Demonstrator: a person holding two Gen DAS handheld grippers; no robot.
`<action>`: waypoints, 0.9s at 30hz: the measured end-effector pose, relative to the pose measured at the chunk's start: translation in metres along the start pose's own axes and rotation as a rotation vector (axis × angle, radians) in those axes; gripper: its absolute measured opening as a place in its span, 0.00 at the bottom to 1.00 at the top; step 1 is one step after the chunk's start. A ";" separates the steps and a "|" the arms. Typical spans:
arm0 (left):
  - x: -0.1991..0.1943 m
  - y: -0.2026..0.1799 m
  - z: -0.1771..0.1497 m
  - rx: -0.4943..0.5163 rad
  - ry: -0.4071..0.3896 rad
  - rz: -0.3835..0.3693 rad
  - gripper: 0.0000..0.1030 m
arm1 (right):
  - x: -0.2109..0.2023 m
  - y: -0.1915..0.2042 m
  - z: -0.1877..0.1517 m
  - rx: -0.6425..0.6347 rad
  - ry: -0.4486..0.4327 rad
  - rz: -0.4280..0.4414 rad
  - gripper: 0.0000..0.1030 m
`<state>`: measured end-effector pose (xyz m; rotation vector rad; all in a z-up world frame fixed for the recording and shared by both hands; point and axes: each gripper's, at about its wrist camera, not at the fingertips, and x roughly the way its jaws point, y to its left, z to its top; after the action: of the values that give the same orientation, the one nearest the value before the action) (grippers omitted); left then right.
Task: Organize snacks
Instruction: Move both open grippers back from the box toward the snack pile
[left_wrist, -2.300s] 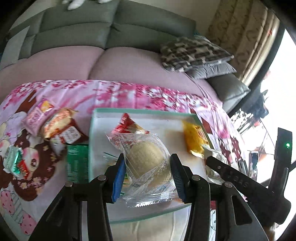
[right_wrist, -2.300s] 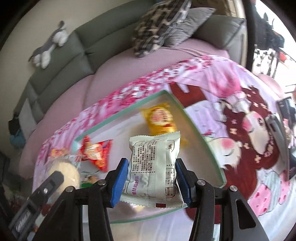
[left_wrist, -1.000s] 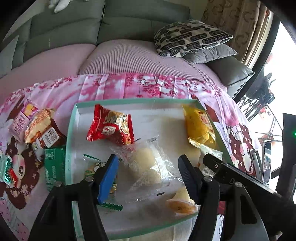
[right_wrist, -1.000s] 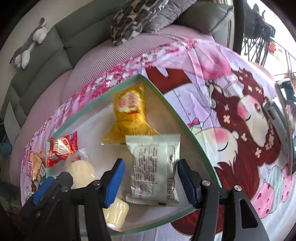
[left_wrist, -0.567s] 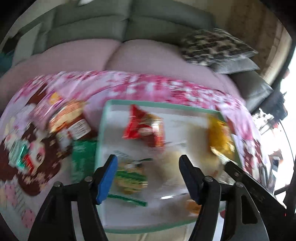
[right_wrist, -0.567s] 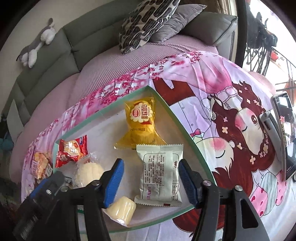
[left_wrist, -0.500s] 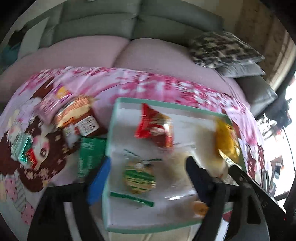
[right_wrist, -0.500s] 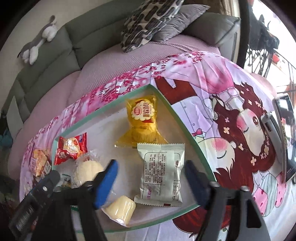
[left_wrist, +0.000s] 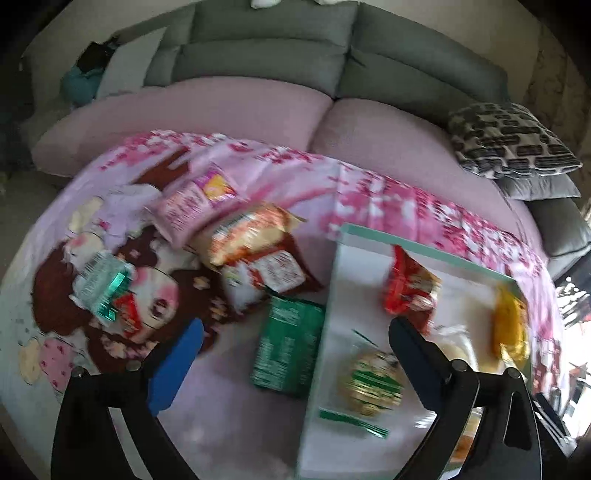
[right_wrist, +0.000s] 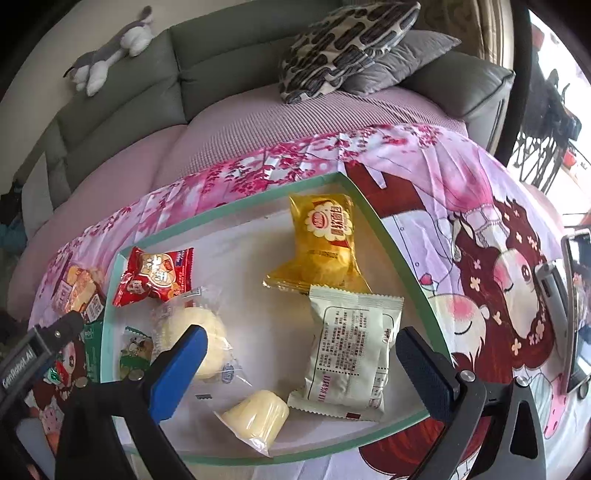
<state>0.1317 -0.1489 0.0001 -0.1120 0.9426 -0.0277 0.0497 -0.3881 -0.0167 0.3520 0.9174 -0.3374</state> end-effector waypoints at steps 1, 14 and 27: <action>-0.001 0.004 0.002 0.002 -0.013 0.017 0.98 | -0.001 0.001 0.000 -0.007 -0.006 0.001 1.00; -0.025 0.085 0.021 -0.059 -0.125 0.091 0.99 | -0.015 0.026 -0.002 -0.082 -0.126 0.078 1.00; -0.032 0.167 0.026 -0.129 -0.093 0.224 0.99 | -0.018 0.089 -0.012 -0.173 -0.127 0.211 1.00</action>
<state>0.1291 0.0220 0.0230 -0.1254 0.8592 0.2435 0.0690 -0.3013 0.0052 0.2620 0.7707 -0.0848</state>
